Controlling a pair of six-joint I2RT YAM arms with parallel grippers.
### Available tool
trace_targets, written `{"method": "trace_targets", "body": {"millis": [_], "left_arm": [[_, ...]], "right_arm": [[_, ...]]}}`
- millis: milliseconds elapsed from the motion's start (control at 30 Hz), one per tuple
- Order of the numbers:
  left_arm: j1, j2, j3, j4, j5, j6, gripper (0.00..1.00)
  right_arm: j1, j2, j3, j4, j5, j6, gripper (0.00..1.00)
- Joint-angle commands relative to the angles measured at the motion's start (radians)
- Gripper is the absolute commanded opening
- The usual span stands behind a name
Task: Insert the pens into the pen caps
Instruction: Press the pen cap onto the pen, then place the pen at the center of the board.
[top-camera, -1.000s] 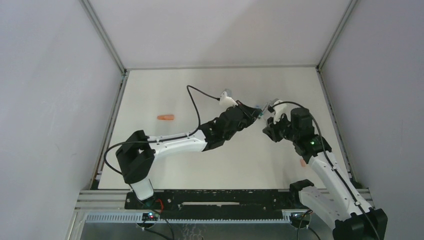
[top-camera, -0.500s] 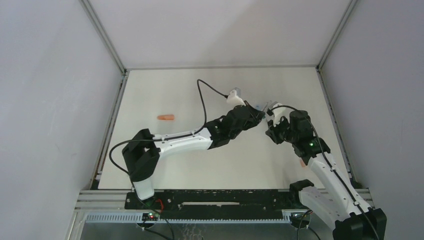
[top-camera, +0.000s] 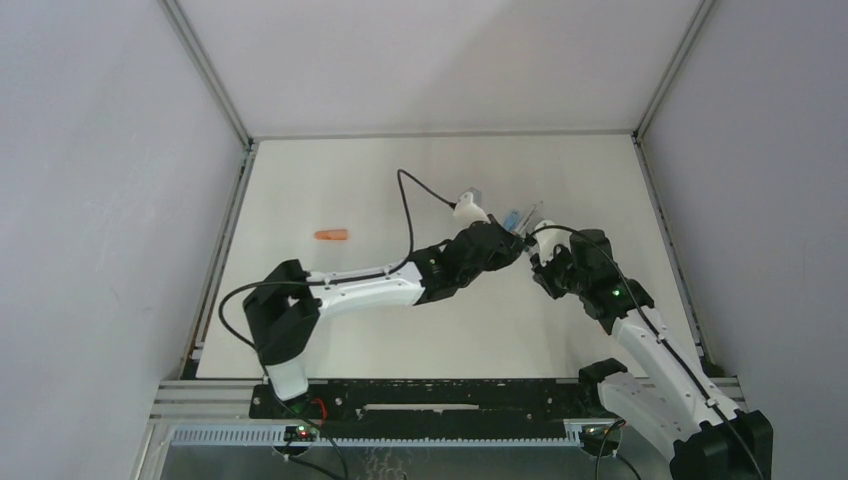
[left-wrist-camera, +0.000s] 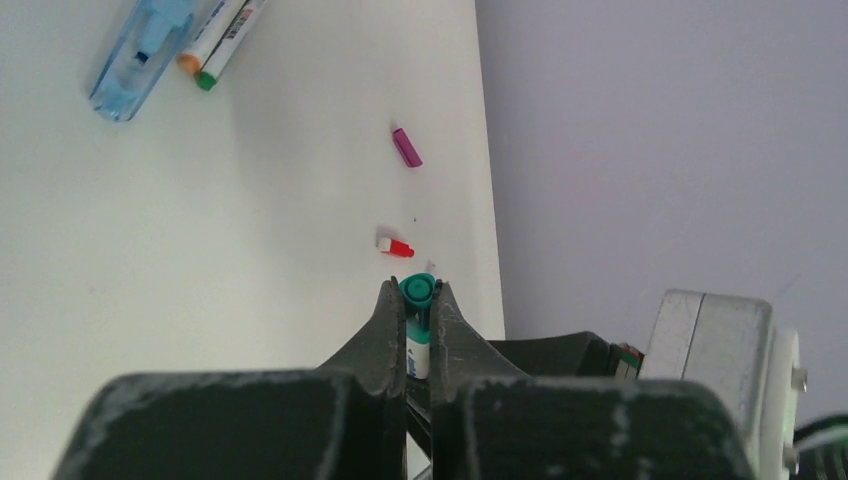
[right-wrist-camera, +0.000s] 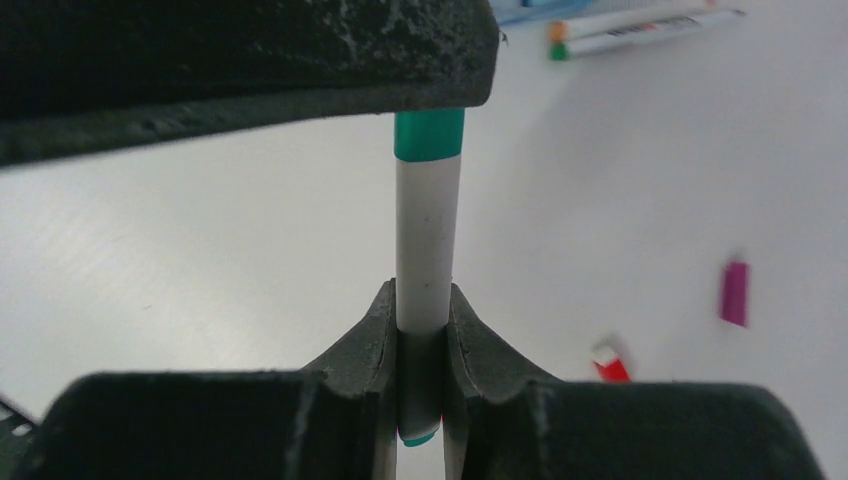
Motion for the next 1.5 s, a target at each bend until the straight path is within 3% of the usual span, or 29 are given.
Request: {"method": "trace_targets", "body": {"millis": [0,100,333,500,700,800,867,933,1067,1267,1467], "left_arm": [[-0.17,-0.086,-0.174,0.071,0.424,-0.083,0.03],[-0.138,-0.178,-0.245,0.119,0.37,-0.051,0.11],[-0.094,-0.37,-0.389,0.145,0.224,0.055,0.45],[-0.093,-0.535,-0.527,0.258,0.154,0.193,0.55],[-0.093,-0.768,-0.735,0.458,0.165,0.572,0.6],[-0.092,-0.89,-0.876,0.651,0.209,0.877,0.83],[-0.088,-0.933,-0.959,0.772,0.223,1.006,0.99],[-0.042,-0.937,-1.013,0.895,0.316,1.067,1.0],[0.058,-0.866,-1.018,1.051,0.5,1.04,1.0],[0.149,-0.631,-0.976,1.364,0.691,0.953,0.97],[0.16,-0.449,-0.834,1.369,0.754,0.883,0.87]], "right_arm": [[0.017,-0.019,0.104,0.401,-0.392,-0.024,0.0],[0.004,-0.021,0.104,0.396,-0.425,-0.006,0.0],[-0.025,-0.004,0.106,0.375,-0.489,0.004,0.0],[-0.055,0.016,0.12,0.326,-0.622,-0.004,0.0],[-0.121,0.055,0.146,0.276,-0.901,0.047,0.0],[-0.139,0.088,0.147,0.306,-1.068,0.118,0.0],[-0.138,0.111,0.147,0.329,-1.159,0.157,0.0],[-0.134,0.136,0.147,0.342,-1.192,0.179,0.0],[-0.116,0.18,0.148,0.343,-1.248,0.172,0.0],[-0.075,0.24,0.179,0.232,-1.277,0.058,0.0],[-0.036,0.282,0.213,0.128,-1.255,-0.045,0.0]]}}
